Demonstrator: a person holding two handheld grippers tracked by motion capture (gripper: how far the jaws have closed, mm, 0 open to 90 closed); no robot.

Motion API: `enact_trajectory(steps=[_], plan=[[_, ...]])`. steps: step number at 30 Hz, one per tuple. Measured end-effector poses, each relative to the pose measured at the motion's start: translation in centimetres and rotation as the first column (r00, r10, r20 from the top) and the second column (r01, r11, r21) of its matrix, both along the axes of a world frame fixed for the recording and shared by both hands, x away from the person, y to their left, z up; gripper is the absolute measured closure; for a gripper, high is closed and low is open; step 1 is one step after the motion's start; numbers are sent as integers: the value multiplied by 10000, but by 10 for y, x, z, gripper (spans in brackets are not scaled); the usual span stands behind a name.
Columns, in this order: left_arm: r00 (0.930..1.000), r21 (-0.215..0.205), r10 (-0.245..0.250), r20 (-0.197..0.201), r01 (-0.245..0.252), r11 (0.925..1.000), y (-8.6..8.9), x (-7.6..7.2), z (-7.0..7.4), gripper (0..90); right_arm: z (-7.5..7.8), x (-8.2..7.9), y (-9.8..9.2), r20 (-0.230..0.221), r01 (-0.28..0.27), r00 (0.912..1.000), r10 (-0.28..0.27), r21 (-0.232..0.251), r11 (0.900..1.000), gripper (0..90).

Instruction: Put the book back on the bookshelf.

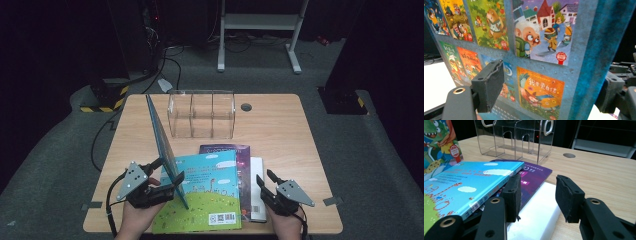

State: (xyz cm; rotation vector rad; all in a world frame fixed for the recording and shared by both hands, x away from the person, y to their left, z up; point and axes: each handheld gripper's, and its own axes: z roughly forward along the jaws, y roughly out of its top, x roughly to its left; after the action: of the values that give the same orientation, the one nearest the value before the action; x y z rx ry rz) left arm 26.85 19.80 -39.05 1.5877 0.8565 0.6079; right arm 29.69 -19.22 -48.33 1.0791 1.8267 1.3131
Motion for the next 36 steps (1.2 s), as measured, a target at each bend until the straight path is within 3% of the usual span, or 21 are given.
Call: enact_trajectory(steps=[10, 36], plan=[[10000, 151, -10, -22, 10, 9999, 10, -1, 0, 230, -1, -1, 1, 52, -33, 10000, 33, -33, 10000, 555], [9970, 967, 738, 227, -756, 9924, 29, -4, 4, 366, -1, -1, 1, -23, 1, 10000, -1, -6, 10000, 556]])
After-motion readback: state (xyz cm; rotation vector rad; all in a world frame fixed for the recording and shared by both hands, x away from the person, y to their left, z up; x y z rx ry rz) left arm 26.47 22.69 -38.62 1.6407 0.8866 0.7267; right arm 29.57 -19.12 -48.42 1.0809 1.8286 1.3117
